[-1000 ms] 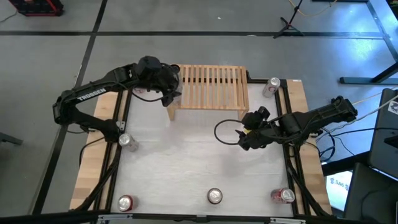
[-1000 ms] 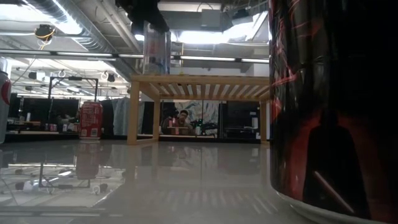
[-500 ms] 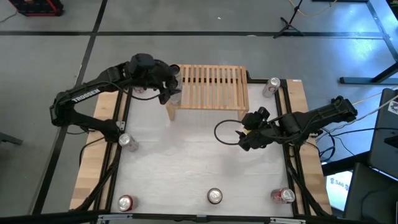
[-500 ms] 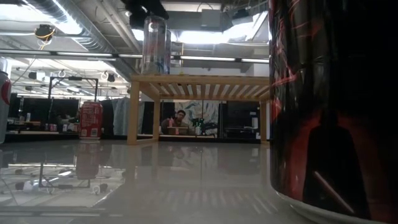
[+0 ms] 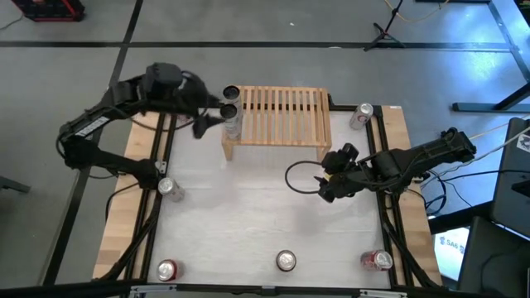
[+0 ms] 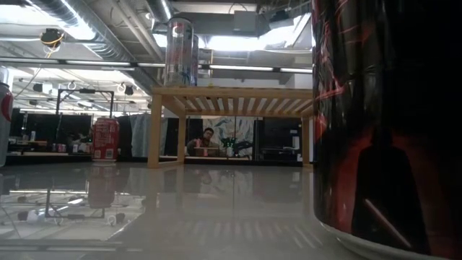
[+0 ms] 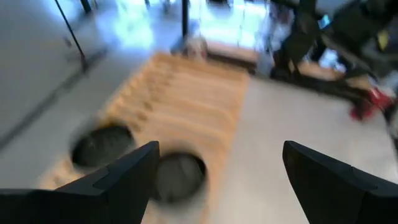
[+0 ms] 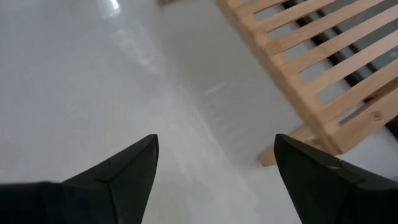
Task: Place canned beverage on shelf
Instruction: Put the silver soda can on the shelf
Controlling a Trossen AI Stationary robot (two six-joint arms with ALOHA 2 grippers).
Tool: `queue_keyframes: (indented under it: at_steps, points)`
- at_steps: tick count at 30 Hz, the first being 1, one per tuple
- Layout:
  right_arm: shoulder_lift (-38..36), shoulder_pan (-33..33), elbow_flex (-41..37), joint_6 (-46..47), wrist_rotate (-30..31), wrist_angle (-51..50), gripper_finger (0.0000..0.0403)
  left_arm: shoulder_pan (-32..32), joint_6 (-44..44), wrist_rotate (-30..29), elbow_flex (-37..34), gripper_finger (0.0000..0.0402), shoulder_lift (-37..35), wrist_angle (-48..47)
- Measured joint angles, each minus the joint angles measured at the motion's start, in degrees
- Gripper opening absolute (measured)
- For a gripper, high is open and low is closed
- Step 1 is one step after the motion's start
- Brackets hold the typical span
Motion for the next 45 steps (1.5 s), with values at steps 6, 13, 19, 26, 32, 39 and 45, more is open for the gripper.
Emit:
queue_keyframes:
  at_steps: [6,13,19,26,32,39,45]
  points:
    - [0.0,0.0,0.0,2.5,-0.5,0.5,0.0308,-7.6,-9.2,-3.8,-4.1,0.0330,-7.0,-7.0]
    - [0.0,0.0,0.0,-5.4,-0.6,5.4,0.0308,-17.4,-22.2,-9.3,-12.0,0.0330,-13.3,-10.3]
    - [-0.7,-1.4,0.4,-9.0,-2.1,8.1,0.0308,-25.9,-29.9,-10.4,-20.2,0.0330,-13.0,-10.3]
    - [-4.9,-7.2,8.3,-7.0,-2.8,-4.6,0.0308,-33.4,-34.0,-8.3,-29.7,0.0330,-11.5,-3.2]
    - [-7.4,-17.6,10.5,-5.7,-3.3,-11.5,0.0308,-36.4,-36.5,-8.4,-33.9,0.0330,-11.4,5.0]
    - [-7.2,-35.4,10.5,-9.2,-6.9,-15.7,0.0308,-37.0,-39.1,-8.4,-34.8,0.0330,-11.4,5.4]
    - [-5.3,-53.2,10.5,-18.1,-13.9,-15.7,0.0308,-37.0,-39.1,-9.2,-34.8,0.0330,-11.5,5.4]
